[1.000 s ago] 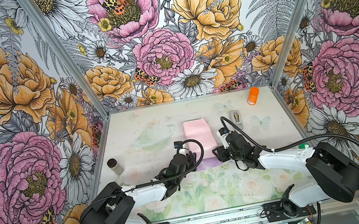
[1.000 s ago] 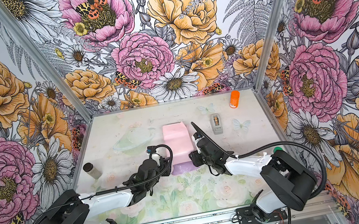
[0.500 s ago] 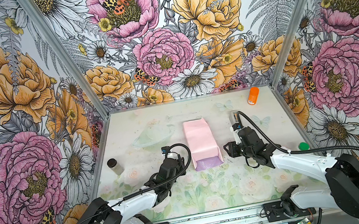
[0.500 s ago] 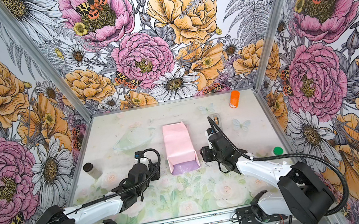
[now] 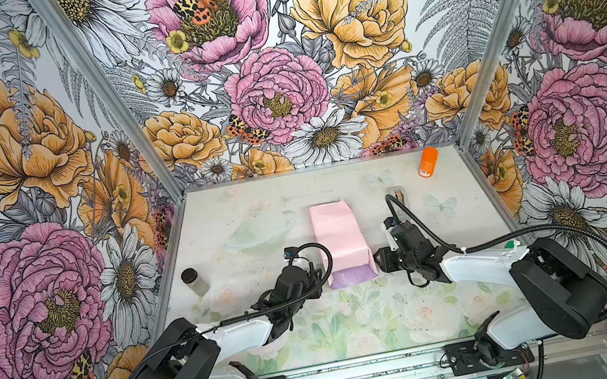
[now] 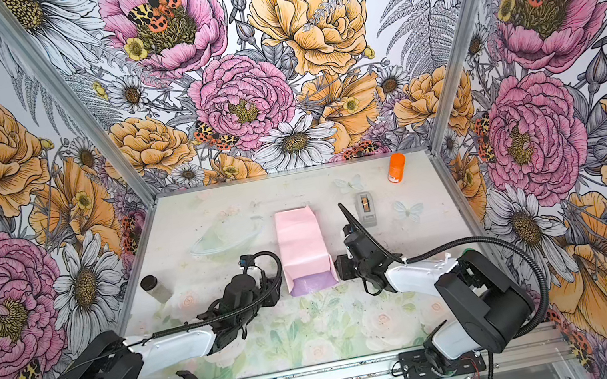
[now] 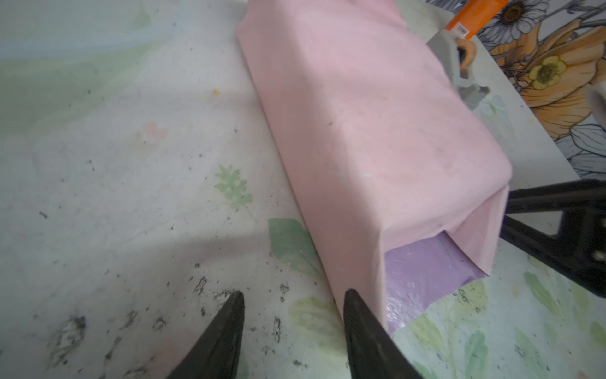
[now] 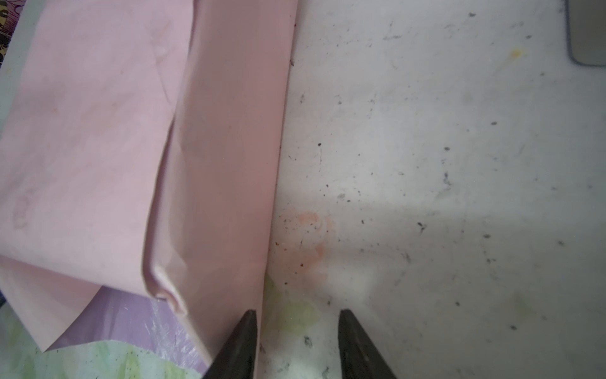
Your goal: Wrap the gift box in paper
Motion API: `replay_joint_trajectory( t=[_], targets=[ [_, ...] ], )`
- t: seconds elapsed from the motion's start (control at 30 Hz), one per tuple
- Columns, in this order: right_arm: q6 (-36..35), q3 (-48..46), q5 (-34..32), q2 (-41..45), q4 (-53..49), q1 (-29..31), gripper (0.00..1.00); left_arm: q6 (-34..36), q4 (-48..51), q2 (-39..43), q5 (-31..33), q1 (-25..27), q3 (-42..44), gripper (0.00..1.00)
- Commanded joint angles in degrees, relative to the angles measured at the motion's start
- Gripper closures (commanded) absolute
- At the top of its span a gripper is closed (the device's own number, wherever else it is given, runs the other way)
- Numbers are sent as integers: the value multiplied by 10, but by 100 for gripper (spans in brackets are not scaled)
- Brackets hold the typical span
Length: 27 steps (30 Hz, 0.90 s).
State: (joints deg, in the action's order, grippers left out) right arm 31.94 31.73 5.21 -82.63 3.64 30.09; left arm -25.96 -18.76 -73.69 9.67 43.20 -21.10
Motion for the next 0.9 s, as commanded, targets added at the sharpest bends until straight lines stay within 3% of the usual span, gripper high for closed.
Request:
replay_joint_trajectory(
  t=[0.0,0.17,0.3,0.4,0.57,0.87],
  targets=[
    [0,-12,17,1,37,-3,58,138,18,58,-36,10,-33,42],
    [3,-26,51,11,59,-17,58,367,132,62,-101,10,-120,31],
    [11,-36,75,12,80,-30,58,550,300,-6,-152,0,-245,26],
    [16,-42,87,12,94,-39,57,632,364,-65,-164,-9,-311,22],
    [22,-47,103,3,110,-49,57,693,376,-133,-187,-21,-357,21],
    [22,-45,102,-4,111,-51,57,704,368,-191,-199,-18,-396,19]
  ],
)
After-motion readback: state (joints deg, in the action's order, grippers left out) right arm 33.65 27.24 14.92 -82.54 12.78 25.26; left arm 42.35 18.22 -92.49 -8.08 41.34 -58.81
